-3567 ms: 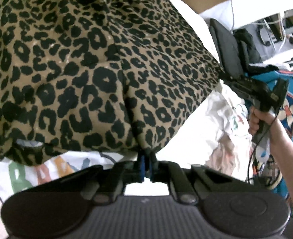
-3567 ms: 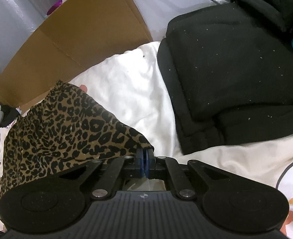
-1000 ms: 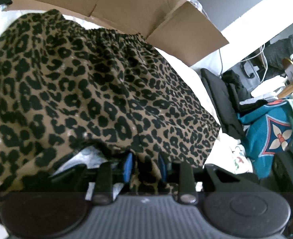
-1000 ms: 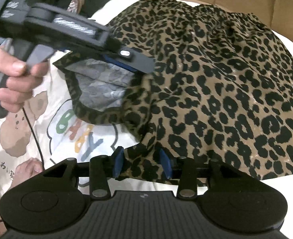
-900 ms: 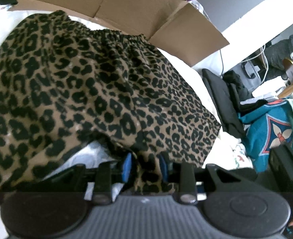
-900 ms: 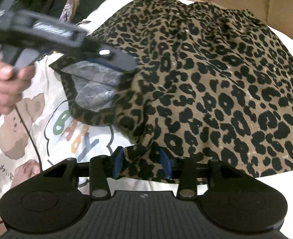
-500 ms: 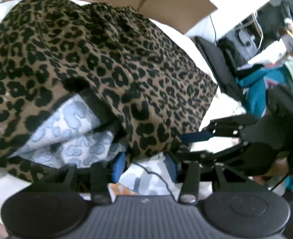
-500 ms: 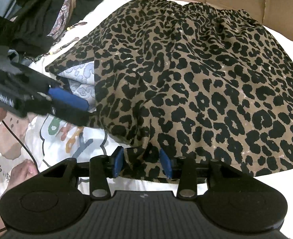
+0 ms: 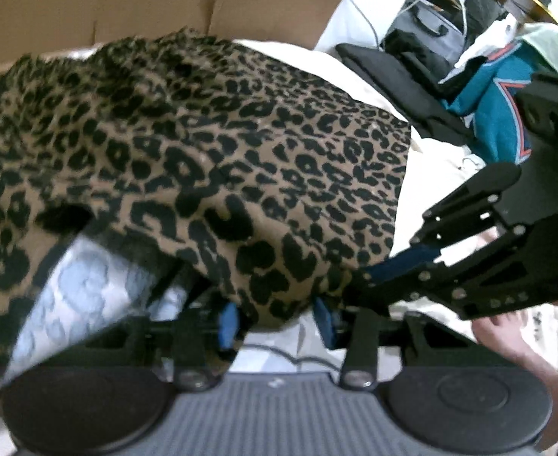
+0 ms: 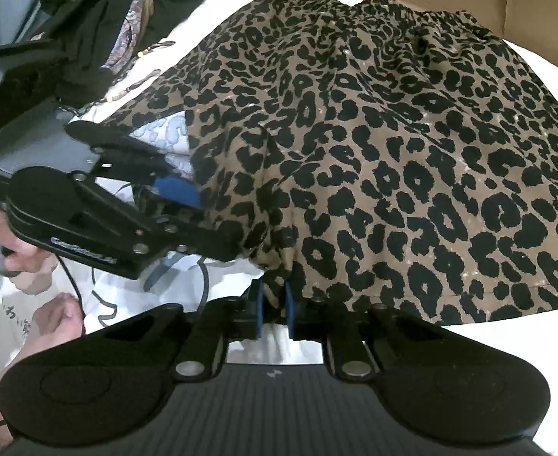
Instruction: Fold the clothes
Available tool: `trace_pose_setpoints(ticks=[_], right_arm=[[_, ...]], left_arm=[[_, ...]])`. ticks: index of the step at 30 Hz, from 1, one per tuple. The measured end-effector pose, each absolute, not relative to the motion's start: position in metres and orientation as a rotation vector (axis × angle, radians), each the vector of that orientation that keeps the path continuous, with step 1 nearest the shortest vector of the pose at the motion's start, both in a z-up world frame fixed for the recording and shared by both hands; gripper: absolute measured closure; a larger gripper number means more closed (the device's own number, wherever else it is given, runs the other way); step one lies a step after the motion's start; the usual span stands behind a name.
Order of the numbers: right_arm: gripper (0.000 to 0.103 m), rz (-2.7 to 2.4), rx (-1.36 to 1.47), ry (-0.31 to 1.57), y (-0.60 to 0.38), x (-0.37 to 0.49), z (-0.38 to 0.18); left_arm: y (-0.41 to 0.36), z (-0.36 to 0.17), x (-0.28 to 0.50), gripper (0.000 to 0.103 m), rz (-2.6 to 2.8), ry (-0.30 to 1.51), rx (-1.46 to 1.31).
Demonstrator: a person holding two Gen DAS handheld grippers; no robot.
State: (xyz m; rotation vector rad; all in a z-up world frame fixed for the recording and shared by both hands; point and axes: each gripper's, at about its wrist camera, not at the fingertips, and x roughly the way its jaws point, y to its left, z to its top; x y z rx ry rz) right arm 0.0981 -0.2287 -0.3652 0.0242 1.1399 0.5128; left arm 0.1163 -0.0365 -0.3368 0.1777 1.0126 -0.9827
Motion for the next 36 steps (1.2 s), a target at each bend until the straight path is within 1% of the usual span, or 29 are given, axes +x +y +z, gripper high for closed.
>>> trace_pose_setpoints(ticks=[1, 2, 6, 13, 16, 19, 21, 23, 25, 27, 31, 33, 35, 36], right_arm=[[0.095, 0.514, 0.028, 1.139, -0.23, 0.098, -0.364], [0.095, 0.512, 0.029, 1.137, -0.23, 0.097, -0.363], [0.096, 0.509, 0.029, 1.126, -0.234, 0.094, -0.357], [0.095, 0.483, 0.002, 1.107, -0.243, 0.091, -0.343], [0.095, 0.475, -0.01, 1.095, -0.245, 0.09, -0.333], [0.093, 0.474, -0.022, 1.088, -0.246, 0.089, -0.322], [0.093, 0.484, -0.021, 1.086, -0.245, 0.087, -0.317], [0.093, 0.502, -0.018, 1.086, -0.244, 0.085, -0.312], [0.093, 0.519, -0.011, 1.091, -0.243, 0.083, -0.309], [0.093, 0.536, 0.004, 1.097, -0.242, 0.081, -0.307], [0.092, 0.575, 0.08, 1.112, -0.239, 0.082, -0.307], [0.085, 0.586, 0.117, 1.118, -0.236, 0.083, -0.308], [0.061, 0.589, 0.164, 1.123, -0.235, 0.086, -0.31], [0.06, 0.597, 0.192, 1.126, -0.234, 0.087, -0.311]], left_arm=[[-0.038, -0.335, 0.117, 0.086, -0.986, 1.01, 0.183], [-0.038, -0.332, 0.117, 0.09, -0.989, 1.008, 0.183], [-0.029, -0.308, 0.12, 0.093, -0.992, 1.026, 0.127], [-0.01, -0.262, 0.122, 0.093, -0.966, 1.096, -0.031], [-0.006, -0.252, 0.123, 0.093, -0.969, 1.132, -0.084], [-0.004, -0.253, 0.124, 0.091, -0.994, 1.199, -0.103], [-0.001, -0.252, 0.119, 0.085, -1.003, 1.207, -0.077], [0.006, -0.252, 0.112, 0.083, -1.005, 1.221, -0.073], [0.013, -0.251, 0.108, 0.077, -1.01, 1.225, -0.072], [0.021, -0.25, 0.105, 0.074, -0.988, 1.217, -0.039], [0.046, -0.257, 0.109, 0.073, -0.891, 1.221, 0.001], [0.061, -0.26, 0.115, 0.07, -0.821, 1.213, 0.009], [0.075, -0.263, 0.122, 0.065, -0.757, 1.193, 0.019], [0.083, -0.265, 0.127, 0.061, -0.72, 1.181, 0.019]])
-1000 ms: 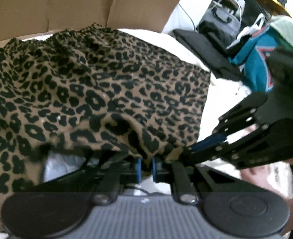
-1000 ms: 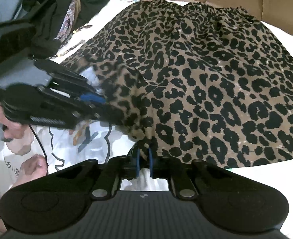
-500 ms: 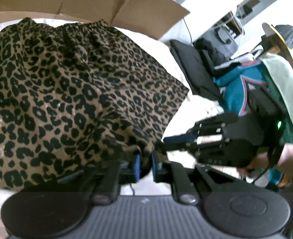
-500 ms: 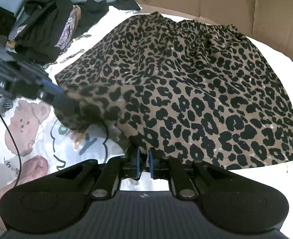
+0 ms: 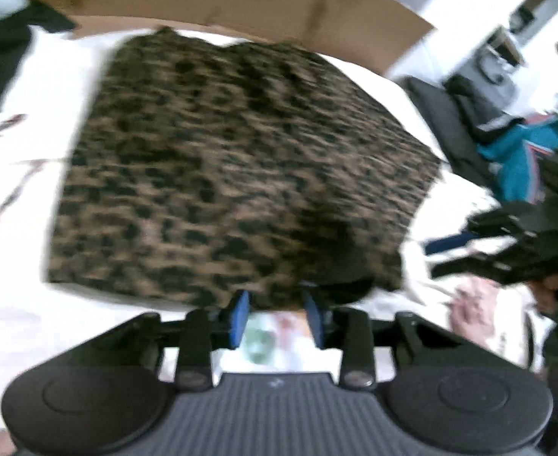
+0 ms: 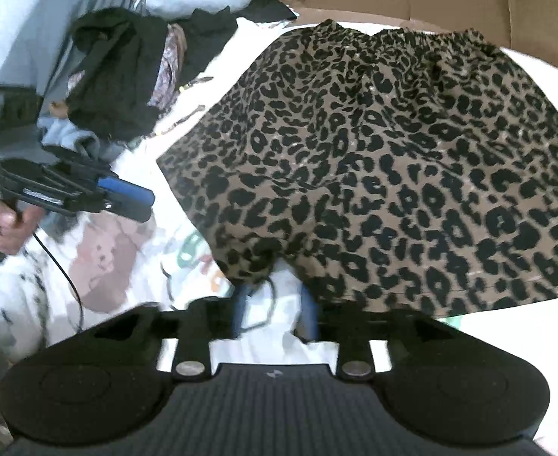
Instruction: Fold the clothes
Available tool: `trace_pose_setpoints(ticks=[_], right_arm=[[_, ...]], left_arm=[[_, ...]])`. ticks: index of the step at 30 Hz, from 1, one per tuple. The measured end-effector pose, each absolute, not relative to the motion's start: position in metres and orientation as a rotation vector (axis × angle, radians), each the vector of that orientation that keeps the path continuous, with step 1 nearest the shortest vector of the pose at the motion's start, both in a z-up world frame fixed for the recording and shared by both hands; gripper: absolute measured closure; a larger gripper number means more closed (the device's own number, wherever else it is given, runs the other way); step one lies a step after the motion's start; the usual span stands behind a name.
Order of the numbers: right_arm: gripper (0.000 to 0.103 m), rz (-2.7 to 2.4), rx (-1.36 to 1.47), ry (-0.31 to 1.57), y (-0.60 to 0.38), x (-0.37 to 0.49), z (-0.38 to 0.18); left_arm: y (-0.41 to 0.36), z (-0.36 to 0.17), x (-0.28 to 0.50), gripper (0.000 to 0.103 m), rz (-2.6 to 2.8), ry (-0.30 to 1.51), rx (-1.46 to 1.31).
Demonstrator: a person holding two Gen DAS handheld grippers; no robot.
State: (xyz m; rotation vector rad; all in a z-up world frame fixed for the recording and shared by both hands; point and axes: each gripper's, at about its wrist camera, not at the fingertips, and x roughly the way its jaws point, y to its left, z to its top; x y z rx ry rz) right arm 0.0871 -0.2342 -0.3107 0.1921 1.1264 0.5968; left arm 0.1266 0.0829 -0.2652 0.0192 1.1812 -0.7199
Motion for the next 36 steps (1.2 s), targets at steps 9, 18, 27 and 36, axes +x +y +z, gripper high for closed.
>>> trace_pose_setpoints(ticks=[9, 18, 27, 36], right_arm=[[0.056, 0.599, 0.441, 1.205, -0.236, 0.107, -0.317], [0.055, 0.491, 0.658, 1.333, -0.24, 0.124, -0.332], [0.044, 0.32, 0.894, 1.397, -0.241, 0.136, -0.348], [0.044, 0.145, 1.046, 1.459, -0.238, 0.136, -0.38]], left_arm=[[0.142, -0.279, 0.17, 0.057, -0.449, 1.102, 0.001], [0.164, -0.317, 0.198, 0.057, -0.331, 1.107, 0.012], [0.159, -0.331, 0.19, 0.064, -0.356, 1.107, 0.023], [0.153, -0.328, 0.188, 0.066, -0.366, 1.1, 0.032]])
